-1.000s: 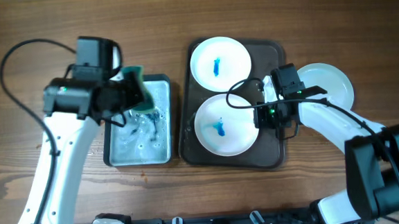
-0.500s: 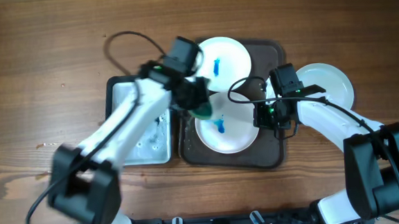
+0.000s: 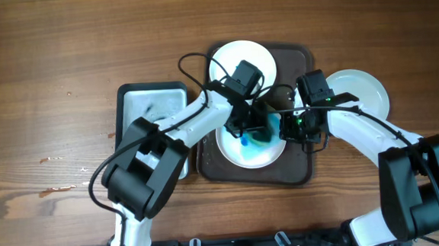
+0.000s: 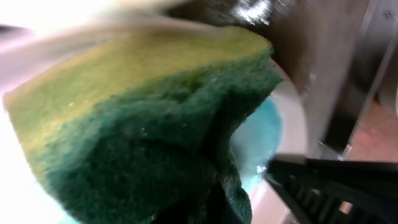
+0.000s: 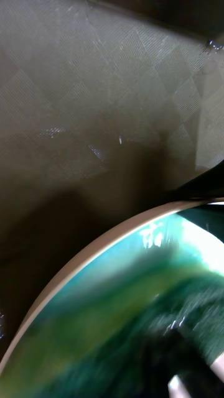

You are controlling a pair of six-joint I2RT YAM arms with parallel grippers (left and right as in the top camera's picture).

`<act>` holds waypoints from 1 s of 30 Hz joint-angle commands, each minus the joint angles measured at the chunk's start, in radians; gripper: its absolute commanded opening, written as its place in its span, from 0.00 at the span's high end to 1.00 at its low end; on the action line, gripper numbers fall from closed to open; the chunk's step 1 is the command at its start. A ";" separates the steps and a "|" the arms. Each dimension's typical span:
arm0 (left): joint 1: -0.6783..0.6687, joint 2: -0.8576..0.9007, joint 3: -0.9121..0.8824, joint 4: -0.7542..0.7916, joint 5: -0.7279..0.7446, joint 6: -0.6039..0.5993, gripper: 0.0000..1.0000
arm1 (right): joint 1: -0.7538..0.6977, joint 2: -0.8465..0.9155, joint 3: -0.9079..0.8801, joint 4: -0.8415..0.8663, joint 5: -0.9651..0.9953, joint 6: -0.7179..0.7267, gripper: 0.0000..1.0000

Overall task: Clean dirty plates on tray and stack at the side
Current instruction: 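Scrub the plate with the sponge while the right gripper holds it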

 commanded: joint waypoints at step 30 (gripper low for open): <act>-0.016 0.045 0.002 -0.021 0.003 0.045 0.96 | 0.000 0.031 -0.010 -0.006 0.080 0.021 0.96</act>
